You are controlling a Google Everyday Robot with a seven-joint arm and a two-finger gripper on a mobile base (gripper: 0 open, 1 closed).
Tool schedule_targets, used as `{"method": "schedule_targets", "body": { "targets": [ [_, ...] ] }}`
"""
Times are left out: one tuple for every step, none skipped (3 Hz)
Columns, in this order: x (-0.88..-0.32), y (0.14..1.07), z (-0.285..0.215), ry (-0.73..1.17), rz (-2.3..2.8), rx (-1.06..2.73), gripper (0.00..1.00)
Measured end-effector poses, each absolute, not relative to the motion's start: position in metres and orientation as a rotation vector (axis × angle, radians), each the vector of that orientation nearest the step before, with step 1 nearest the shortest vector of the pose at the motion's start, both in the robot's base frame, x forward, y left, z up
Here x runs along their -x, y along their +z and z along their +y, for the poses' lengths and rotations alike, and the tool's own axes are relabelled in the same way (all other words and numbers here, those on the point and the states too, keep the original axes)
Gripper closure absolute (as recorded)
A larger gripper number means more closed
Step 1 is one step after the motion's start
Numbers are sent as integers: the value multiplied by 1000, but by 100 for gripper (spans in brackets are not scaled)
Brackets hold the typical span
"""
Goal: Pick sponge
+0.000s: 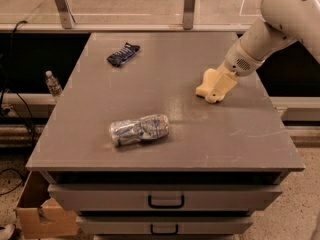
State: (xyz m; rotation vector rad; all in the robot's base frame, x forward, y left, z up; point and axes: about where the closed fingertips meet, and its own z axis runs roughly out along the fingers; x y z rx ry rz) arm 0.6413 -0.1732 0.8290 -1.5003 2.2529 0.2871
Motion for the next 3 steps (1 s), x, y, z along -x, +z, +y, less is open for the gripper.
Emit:
{"method": "schedule_targets", "body": {
  "targets": [
    [-645, 840, -160, 291, 2218, 1526, 63],
    [-645, 866, -144, 298, 2126, 1575, 87],
    [-638, 897, -121, 325, 1988, 1672, 100]
  ]
}}
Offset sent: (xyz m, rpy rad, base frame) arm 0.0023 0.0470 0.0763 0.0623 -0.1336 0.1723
